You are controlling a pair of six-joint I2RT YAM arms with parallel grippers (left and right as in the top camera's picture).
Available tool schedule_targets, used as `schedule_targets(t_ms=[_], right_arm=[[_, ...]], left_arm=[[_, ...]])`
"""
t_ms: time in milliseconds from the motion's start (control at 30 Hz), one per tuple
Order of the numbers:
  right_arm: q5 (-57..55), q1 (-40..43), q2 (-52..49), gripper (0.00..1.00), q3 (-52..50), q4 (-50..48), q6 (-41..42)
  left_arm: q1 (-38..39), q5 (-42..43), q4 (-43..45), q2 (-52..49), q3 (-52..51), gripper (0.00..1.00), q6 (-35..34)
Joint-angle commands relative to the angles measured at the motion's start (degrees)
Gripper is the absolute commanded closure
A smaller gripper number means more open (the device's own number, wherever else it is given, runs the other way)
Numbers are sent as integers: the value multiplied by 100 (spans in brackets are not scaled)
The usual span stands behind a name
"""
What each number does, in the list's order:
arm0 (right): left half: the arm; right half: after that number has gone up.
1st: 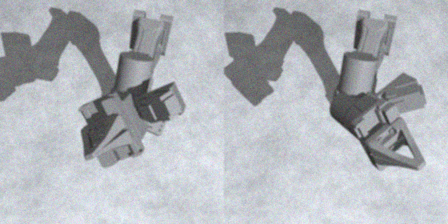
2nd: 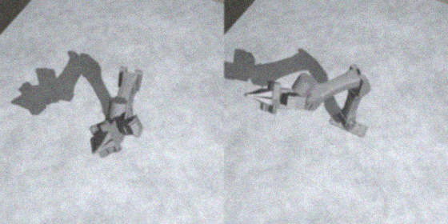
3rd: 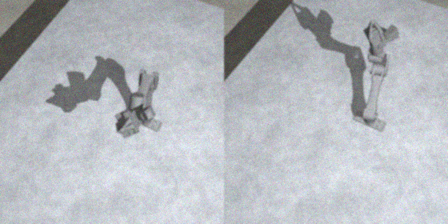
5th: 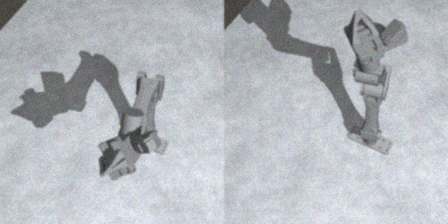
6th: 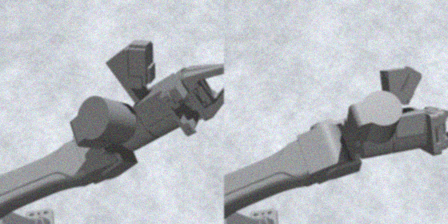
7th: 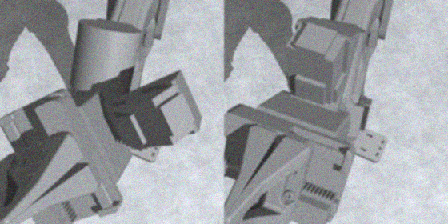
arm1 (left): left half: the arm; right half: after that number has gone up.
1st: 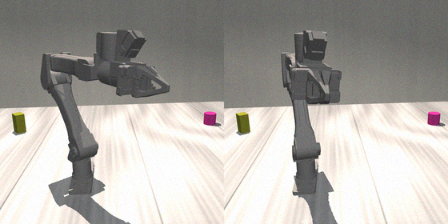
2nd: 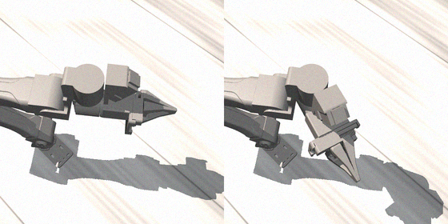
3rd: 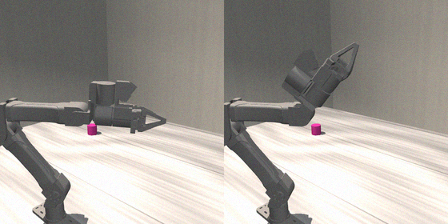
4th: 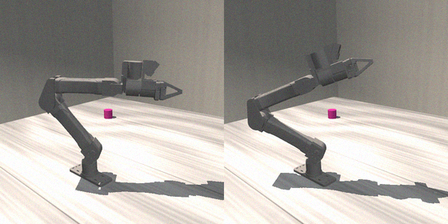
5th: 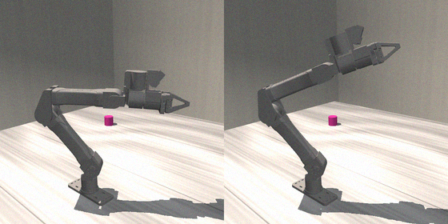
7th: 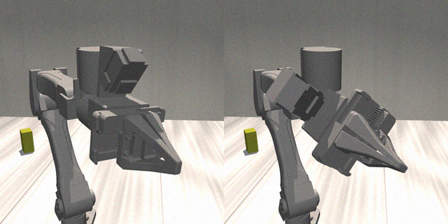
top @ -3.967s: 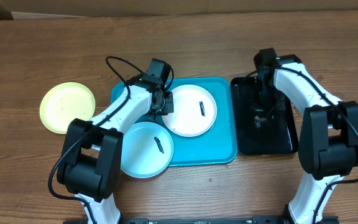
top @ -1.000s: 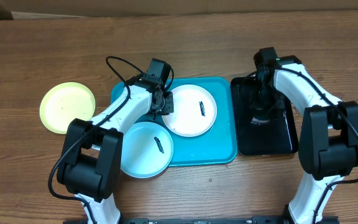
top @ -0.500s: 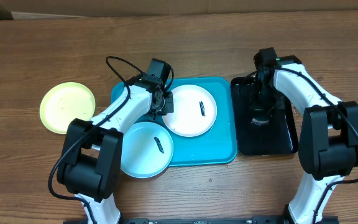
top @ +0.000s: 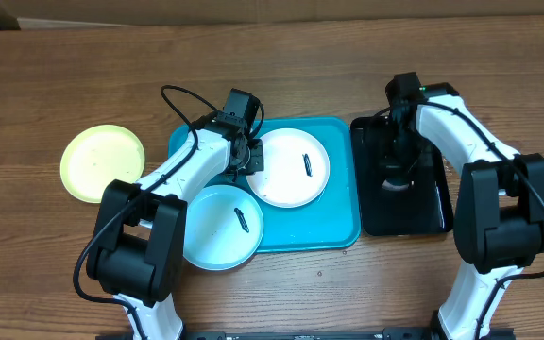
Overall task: Clean dirty plates on tray and stack at the side
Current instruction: 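Rub the sponge in the black tray with the right gripper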
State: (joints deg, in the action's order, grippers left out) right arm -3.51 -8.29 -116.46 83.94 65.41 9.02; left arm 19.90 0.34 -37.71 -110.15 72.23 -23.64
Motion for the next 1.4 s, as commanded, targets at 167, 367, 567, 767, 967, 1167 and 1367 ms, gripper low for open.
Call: schedule_targets(t_ms=[167, 367, 567, 767, 967, 1167, 1367], right_arm=[[17, 15, 278, 96, 358, 162, 17], [177, 15, 267, 96, 345, 286, 20], [361, 15, 267, 96, 247, 223, 22], [363, 15, 302, 96, 317, 291, -4], [361, 15, 498, 96, 625, 461, -7], [361, -2, 514, 96, 485, 520, -33], [299, 0, 514, 96, -22, 133, -52]], left_arm=[[37, -57, 4, 162, -46, 88, -17], [37, -68, 7, 160, -50, 84, -20], [37, -79, 11, 149, -50, 89, -24], [37, -76, 28, 85, -52, 86, -42], [37, -79, 48, 70, -52, 94, -81], [37, -79, 46, 70, -52, 96, -81], [37, -79, 46, 70, -52, 96, -81]])
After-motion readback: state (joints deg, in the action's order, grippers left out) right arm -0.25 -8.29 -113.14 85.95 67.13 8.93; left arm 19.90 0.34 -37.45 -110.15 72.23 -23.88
